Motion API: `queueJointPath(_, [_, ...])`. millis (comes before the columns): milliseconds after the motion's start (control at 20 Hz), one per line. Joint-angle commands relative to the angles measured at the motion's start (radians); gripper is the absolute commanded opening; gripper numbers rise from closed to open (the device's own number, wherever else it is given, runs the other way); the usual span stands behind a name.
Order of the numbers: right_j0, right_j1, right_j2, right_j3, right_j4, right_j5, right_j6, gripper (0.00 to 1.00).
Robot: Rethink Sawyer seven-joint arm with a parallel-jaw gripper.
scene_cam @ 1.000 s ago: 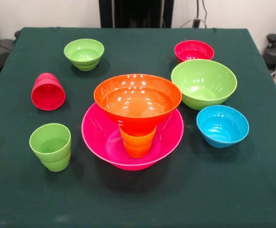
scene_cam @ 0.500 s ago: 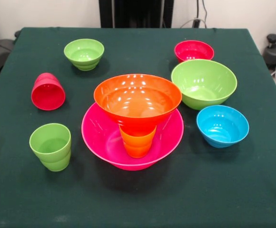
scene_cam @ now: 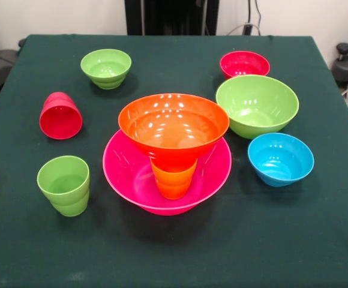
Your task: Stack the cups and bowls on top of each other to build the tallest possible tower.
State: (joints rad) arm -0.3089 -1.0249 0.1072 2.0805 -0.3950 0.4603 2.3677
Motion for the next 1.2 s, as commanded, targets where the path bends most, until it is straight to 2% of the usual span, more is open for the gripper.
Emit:
queueJointPath(50, [-0.01, 0.089, 0.052, 0.017, -0.097, -0.045, -0.069, 1.0])
queueJointPath(500, [0.054, 0.112, 0.017, 0.03, -0.123, -0.111, 0.019, 1.0])
queueJointPath(750, [0.118, 0.157, -0.029, 0.033, -0.092, -0.144, 0.103, 1.0])
queueJointPath(1200, [0.174, 0.209, -0.064, 0.029, -0.029, -0.19, 0.127, 1.0])
